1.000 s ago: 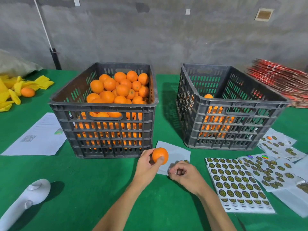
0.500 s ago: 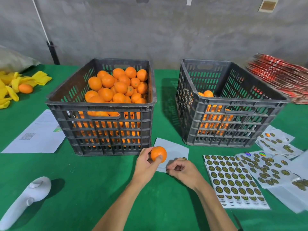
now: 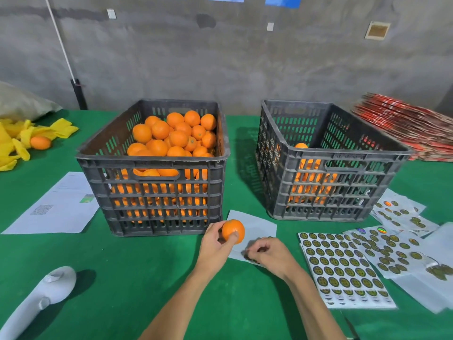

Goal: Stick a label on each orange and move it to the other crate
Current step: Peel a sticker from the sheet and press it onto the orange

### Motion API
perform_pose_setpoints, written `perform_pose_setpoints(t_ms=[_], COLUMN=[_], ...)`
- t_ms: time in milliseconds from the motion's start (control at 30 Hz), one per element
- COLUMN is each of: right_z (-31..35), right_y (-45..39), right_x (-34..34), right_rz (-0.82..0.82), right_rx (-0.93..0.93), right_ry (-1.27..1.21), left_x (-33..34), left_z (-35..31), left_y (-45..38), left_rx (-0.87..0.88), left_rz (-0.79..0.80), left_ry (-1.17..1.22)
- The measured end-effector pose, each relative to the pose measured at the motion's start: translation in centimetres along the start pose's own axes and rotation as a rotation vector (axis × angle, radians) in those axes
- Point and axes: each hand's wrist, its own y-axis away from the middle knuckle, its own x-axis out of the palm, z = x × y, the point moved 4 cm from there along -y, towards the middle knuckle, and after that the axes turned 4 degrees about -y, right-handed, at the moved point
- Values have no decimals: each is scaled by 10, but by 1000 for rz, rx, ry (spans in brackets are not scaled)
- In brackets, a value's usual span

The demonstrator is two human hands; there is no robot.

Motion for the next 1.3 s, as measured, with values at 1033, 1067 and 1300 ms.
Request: perform_pose_setpoints(t_ms=[1033,1067,1300], right_z=[17,17,30], right_y=[8,9,14], right_x=[8,8,16], right_rz=[-89,-101,-154], right_rx=[-207,-207,-258], right_ry=[608,607,738], left_x=[0,0,0], left_z=[0,0,1], left_y=[0,0,-1], left_rx=[-9,-9,-13], left_rz=[-10,-9,-12], left_ry=[-39,-39,-31])
